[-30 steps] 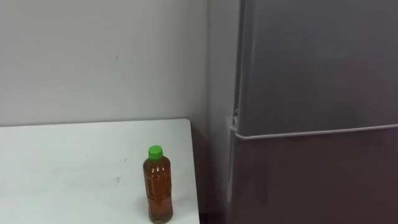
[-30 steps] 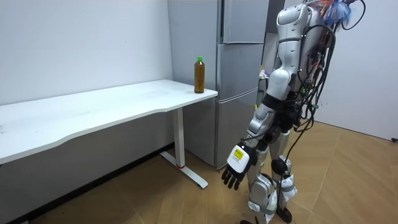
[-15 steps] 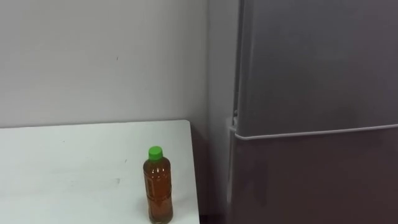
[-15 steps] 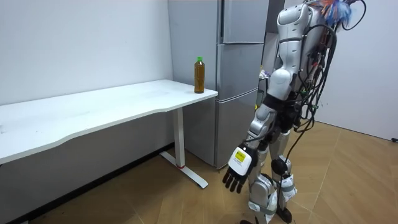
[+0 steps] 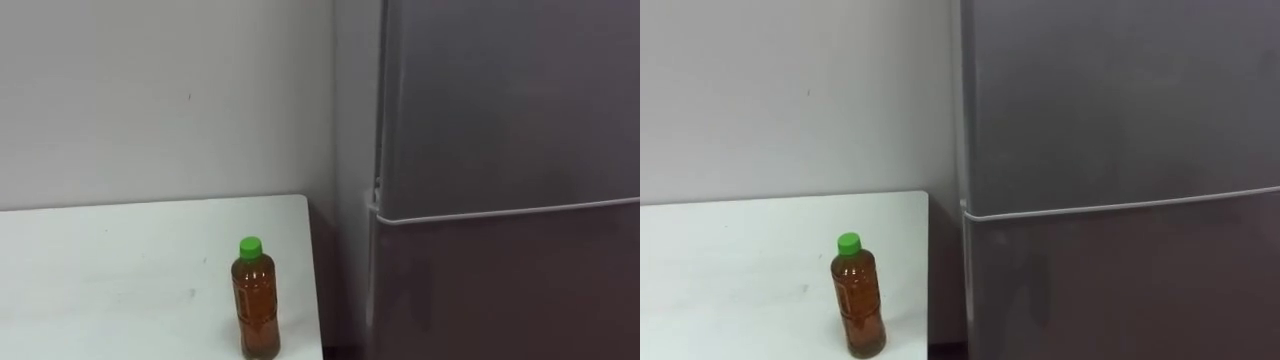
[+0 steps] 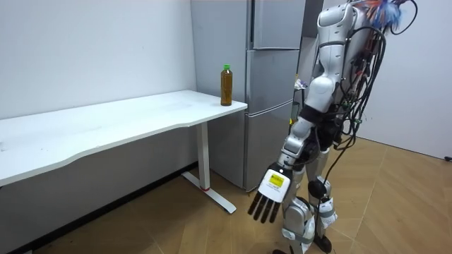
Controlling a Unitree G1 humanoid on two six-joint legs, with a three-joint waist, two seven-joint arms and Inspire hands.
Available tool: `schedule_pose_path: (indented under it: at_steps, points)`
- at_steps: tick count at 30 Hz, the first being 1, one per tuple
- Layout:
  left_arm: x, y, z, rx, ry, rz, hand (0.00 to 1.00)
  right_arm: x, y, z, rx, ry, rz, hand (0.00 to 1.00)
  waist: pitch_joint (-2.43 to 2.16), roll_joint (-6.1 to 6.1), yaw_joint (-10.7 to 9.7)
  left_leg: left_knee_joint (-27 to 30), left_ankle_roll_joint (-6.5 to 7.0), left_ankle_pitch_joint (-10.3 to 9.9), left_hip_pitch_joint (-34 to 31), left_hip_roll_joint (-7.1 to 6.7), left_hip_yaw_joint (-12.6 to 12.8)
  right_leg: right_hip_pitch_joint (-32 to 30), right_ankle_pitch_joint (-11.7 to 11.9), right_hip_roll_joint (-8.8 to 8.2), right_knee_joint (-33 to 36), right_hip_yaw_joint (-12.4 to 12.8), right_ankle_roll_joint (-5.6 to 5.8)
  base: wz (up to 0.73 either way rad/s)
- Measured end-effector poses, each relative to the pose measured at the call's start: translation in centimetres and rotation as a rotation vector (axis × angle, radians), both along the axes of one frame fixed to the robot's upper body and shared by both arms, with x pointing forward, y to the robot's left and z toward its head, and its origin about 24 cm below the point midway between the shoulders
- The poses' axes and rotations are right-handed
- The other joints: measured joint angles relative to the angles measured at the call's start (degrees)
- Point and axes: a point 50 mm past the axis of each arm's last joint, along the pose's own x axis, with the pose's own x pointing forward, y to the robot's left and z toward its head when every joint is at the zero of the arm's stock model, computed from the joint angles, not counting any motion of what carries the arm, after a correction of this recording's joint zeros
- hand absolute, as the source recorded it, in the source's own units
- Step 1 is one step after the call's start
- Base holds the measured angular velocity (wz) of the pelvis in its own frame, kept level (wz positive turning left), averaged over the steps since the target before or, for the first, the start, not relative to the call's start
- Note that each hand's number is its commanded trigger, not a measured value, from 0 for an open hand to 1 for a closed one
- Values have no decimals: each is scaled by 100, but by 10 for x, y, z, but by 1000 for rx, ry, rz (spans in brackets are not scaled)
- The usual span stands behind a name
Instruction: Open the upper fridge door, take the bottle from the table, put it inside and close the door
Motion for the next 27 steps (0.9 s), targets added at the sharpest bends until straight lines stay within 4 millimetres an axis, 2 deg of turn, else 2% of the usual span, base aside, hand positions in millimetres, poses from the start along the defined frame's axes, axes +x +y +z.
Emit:
schedule_pose_path:
  at_steps: [2, 5, 11, 17, 19, 25, 27]
  points:
    - [12, 8, 4, 43, -80, 66, 0, 1, -4, 1, -8, -12, -16, 0, 12, 92, 6, -3, 2, -1, -4, 1, -9, -2, 1, 1, 7, 1, 0, 0]
    - [25, 17, 11, 102, -182, 137, 0, -1, -8, 3, -16, -23, -26, 0, 14, 162, 11, -46, -2, 2, 72, 1, -3, 27, -1, 3, 13, 2, -2, -1]
    - [48, 35, 28, 200, -323, 224, 0, -5, -16, 6, -39, -40, -53, 0, 9, 156, 12, -46, -1, 1, 127, -3, 10, 75, -15, 0, 13, -8, 1, -1]
    - [85, 48, 59, 342, -545, 251, 0, -8, -19, 7, -67, -31, -31, 0, -1, 174, 79, -56, -1, 1, 78, 0, 24, -17, -34, -6, 95, 16, -3, -2]
    - [99, 52, 73, 385, -626, 257, 0, -7, -19, 7, -73, -35, -14, 0, -30, 212, 128, -56, -1, 1, 78, -1, 22, -17, -34, -6, 93, 15, -3, 0]
    - [126, 64, 113, 498, -821, 250, 0, -7, -18, 8, -77, -55, -6, 0, -57, 250, 169, -40, -2, 1, 84, -4, 9, 6, -33, -8, 92, 10, -3, 0]
    - [132, 72, 132, 546, -896, 269, 0, -8, -17, 8, -79, -56, -4, 0, -40, 210, 166, -30, -2, 2, 88, -3, 11, 13, -33, -5, 92, 7, -3, 0]
